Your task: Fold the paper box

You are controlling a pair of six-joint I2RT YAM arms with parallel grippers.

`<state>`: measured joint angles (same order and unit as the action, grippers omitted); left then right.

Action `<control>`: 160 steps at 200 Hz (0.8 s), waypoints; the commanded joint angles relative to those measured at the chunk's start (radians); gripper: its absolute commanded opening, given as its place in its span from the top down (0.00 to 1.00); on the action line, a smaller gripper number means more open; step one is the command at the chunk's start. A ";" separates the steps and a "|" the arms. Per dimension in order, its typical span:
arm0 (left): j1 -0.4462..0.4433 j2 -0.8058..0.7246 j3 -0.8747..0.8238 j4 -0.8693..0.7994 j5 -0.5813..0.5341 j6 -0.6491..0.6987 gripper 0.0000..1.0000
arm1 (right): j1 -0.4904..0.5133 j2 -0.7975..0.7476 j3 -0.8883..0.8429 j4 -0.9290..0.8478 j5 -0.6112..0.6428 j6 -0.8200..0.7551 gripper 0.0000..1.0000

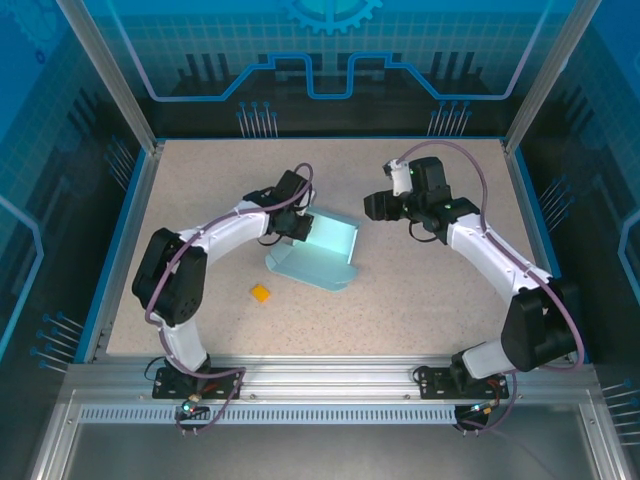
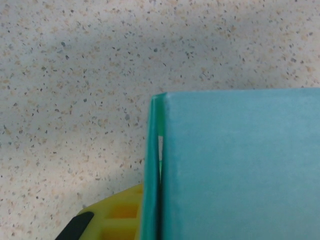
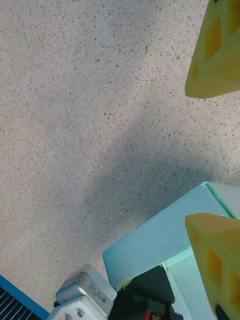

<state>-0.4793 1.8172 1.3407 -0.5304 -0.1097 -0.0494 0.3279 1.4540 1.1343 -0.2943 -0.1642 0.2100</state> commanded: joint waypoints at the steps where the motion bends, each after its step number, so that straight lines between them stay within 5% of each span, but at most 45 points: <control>1: 0.026 0.055 0.096 -0.221 0.090 0.098 1.00 | -0.004 0.029 0.005 0.009 -0.038 0.011 0.37; 61: 0.058 0.237 0.326 -0.526 0.089 0.249 1.00 | 0.006 0.011 -0.061 -0.002 -0.029 0.019 0.37; 160: 0.059 0.494 0.628 -0.686 0.121 0.306 0.95 | 0.020 0.019 -0.110 -0.022 0.009 0.016 0.37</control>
<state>-0.4263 2.2639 1.8969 -1.1313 -0.0280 0.2214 0.3382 1.4769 1.0328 -0.2993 -0.1627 0.2207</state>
